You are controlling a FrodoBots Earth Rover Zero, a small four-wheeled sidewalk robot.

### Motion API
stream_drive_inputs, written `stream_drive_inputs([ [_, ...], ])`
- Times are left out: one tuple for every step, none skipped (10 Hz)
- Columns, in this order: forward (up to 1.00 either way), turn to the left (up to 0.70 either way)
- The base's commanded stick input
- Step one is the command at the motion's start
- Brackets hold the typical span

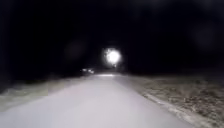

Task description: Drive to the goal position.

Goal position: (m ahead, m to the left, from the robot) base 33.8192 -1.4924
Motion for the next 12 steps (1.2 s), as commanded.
stream_drive_inputs([
  [1.00, 0.00],
  [1.00, 0.00],
  [1.00, 0.00],
  [1.00, 0.00],
  [1.00, 0.00],
  [1.00, 0.00],
  [1.00, 0.00],
  [1.00, 0.00],
  [1.00, 0.00],
  [1.00, 0.00],
  [1.00, 0.00],
  [1.00, 0.00],
])
